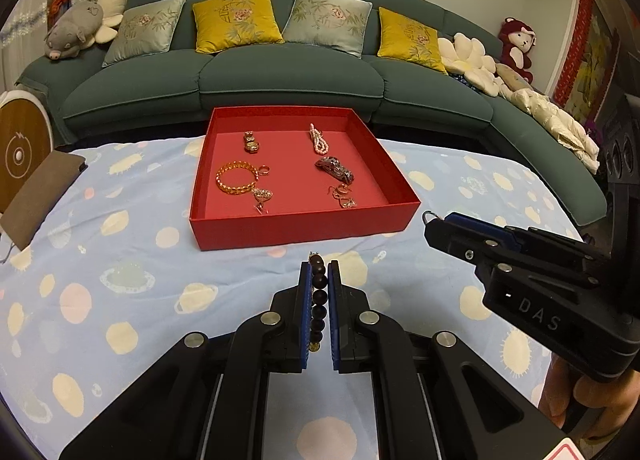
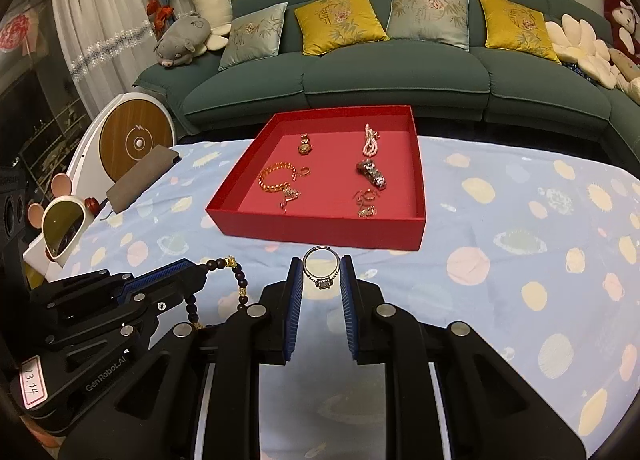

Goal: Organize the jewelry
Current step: 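Lift and carry the bracelet and ring with both tools toward the tray, then lower the bracelet and ring with both tools into the red tray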

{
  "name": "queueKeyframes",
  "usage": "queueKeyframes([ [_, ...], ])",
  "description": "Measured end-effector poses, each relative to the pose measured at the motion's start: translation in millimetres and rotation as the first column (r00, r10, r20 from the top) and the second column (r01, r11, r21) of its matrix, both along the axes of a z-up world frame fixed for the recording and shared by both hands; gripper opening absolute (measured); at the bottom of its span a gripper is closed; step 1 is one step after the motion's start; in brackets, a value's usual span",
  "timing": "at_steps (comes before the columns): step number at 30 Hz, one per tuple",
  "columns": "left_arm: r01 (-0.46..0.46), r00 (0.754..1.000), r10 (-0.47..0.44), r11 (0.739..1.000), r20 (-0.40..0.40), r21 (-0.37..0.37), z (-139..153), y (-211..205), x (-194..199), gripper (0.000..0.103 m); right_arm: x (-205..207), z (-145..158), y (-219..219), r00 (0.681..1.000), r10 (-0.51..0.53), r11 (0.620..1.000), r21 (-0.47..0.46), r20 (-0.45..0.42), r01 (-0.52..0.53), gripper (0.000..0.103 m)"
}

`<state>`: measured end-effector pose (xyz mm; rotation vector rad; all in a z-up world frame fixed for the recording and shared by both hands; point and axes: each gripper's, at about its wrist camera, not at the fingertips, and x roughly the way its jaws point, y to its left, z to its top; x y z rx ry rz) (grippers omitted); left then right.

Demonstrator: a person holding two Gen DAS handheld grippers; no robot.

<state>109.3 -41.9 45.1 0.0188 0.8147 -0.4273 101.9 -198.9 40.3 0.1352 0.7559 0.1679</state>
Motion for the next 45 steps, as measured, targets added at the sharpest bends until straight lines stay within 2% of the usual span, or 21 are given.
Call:
queueKeyframes([
  [12,-0.008,0.997,0.006,1.000,0.082,0.023,39,-16,74,0.006,78,24,-18,0.999,-0.017,1.000,0.014,0.031,0.016,0.018],
  [17,-0.030,0.993,0.025,0.999,0.117,0.041,44,-28,112,0.006,119,25,-20,1.000,-0.020,1.000,0.013,0.023,0.020,0.018],
  [23,-0.050,0.995,0.045,0.997,0.093,0.057,25,-38,152,0.006,158,9,-19,1.000,-0.027,1.000,0.005,-0.005,0.027,0.018],
  [32,-0.071,0.996,0.066,0.994,0.057,0.083,-14,-43,188,0.006,197,-17,-13,0.999,-0.027,0.999,-0.022,-0.033,0.026,0.018],
  [45,-0.084,0.996,0.082,0.992,0.027,0.096,-44,-45,212,0.006,223,-45,-15,0.998,-0.039,0.999,-0.031,-0.059,0.037,0.018],
])
